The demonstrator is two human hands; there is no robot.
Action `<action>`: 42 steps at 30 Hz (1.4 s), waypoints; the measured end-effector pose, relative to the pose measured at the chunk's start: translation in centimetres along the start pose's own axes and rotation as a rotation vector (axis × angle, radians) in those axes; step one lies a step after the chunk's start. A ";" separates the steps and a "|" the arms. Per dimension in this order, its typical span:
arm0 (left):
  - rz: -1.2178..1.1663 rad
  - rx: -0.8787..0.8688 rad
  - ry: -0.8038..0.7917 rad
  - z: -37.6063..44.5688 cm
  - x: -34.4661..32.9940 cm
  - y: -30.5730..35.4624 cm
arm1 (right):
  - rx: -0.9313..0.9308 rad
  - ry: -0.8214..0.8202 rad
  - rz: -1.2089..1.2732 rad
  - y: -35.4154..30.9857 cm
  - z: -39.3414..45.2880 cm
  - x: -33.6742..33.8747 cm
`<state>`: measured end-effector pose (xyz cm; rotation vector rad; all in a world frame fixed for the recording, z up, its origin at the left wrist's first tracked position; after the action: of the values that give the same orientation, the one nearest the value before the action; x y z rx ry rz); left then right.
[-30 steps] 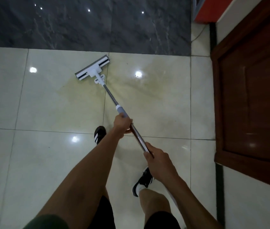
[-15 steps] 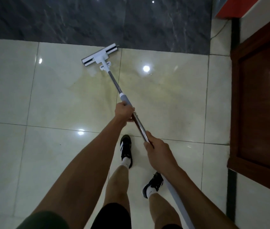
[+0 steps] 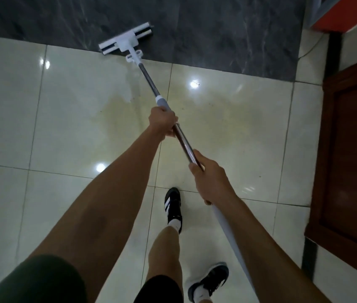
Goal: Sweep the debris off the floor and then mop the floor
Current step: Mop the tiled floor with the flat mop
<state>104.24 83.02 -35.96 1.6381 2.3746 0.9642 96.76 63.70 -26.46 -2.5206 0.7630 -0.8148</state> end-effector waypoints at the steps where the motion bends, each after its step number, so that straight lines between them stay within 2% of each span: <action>1: 0.011 -0.001 -0.006 -0.3 -0.5 -0.3 | -0.006 0.002 0.005 0.6 -0.3 0.3; 8: 0.079 0.012 -0.066 -4.8 -4.8 -4.4 | -0.058 0.019 0.033 7.5 -4.6 1.9; 12: 0.132 0.017 -0.110 -9.4 -8.3 -9.3 | -0.073 0.032 0.063 13.6 -9.3 2.0; 19: 0.162 0.025 -0.158 -20.9 -15.8 -21.2 | -0.096 0.054 0.114 28.6 -20.0 2.1; 24: 0.158 0.046 -0.223 -30.7 -23.0 -30.6 | -0.170 0.040 0.164 40.2 -29.0 3.8; 28: 0.178 0.073 -0.269 -36.5 -26.9 -36.0 | -0.231 0.079 0.209 47.0 -34.8 4.9; 32: 0.196 0.053 -0.266 -37.8 -27.5 -37.9 | -0.226 0.100 0.241 48.1 -36.6 4.3; 42: 0.168 0.055 -0.238 -31.5 -23.2 -33.4 | -0.195 0.113 0.218 40.7 -31.8 1.2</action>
<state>73.73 41.61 -35.32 1.8794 2.1537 0.6861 62.38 25.40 -22.21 -2.5135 1.1833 -0.8477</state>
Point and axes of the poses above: each hand's wrist, its own z-axis towards the middle knuckle, its own x-axis out of the back of the hand, y = z × x, the point moved 5 cm from there along z, towards the middle knuckle, and after that the axes turned 1 degree about -z, right-handed, at the moved point
